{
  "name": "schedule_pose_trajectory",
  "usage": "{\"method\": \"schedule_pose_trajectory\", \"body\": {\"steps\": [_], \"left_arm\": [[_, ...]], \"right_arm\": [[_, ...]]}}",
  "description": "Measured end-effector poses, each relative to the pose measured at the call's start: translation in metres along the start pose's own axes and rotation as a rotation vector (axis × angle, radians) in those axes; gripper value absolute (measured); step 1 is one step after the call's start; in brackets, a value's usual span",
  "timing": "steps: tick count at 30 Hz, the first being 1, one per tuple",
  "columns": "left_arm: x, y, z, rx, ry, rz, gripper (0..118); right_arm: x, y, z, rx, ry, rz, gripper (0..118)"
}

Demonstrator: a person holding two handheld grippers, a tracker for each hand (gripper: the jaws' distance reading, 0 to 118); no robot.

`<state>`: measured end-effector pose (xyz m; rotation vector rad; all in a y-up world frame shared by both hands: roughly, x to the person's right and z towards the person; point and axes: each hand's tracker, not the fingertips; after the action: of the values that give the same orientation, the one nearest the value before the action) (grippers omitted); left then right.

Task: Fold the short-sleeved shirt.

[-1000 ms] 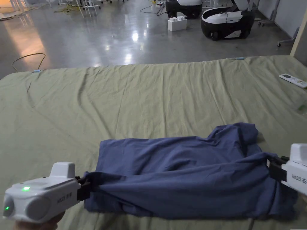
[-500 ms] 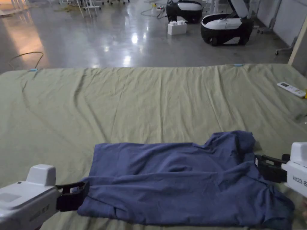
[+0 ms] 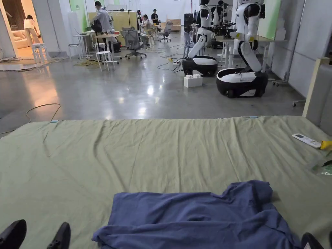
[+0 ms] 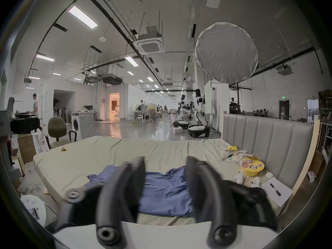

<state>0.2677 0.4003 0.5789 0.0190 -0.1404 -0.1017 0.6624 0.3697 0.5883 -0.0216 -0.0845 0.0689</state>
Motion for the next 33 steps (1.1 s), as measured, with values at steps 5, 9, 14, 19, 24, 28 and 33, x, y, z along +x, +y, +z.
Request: {"method": "schedule_pose_trajectory", "body": {"steps": [5, 9, 14, 19, 24, 28, 33], "left_arm": [[0.002, 0.009, 0.018, -0.028, -0.019, 0.094, 0], [0.001, 0.003, 0.019, -0.039, -0.032, 0.091, 0], [-0.003, 0.001, 0.011, -0.056, -0.060, 0.093, 0], [-0.017, -0.026, -0.031, -0.184, -0.112, 0.132, 0], [-0.044, -0.129, -0.132, -0.439, -0.286, 0.264, 2], [-0.050, -0.197, -0.203, -0.644, -0.225, 0.388, 59], [-0.046, -0.234, -0.256, -0.742, -0.170, 0.381, 68]], "right_arm": [[-0.004, 0.001, 0.016, -0.024, -0.017, -0.036, 0], [-0.001, 0.007, 0.018, 0.009, -0.035, -0.022, 0], [0.007, 0.006, 0.011, -0.038, -0.016, -0.082, 0], [0.013, -0.004, 0.001, -0.088, -0.005, -0.130, 0], [0.018, -0.024, -0.014, -0.193, 0.021, -0.186, 0], [0.022, -0.038, -0.018, -0.267, 0.001, -0.187, 0], [0.030, -0.047, -0.019, -0.339, -0.031, -0.169, 0]]}}
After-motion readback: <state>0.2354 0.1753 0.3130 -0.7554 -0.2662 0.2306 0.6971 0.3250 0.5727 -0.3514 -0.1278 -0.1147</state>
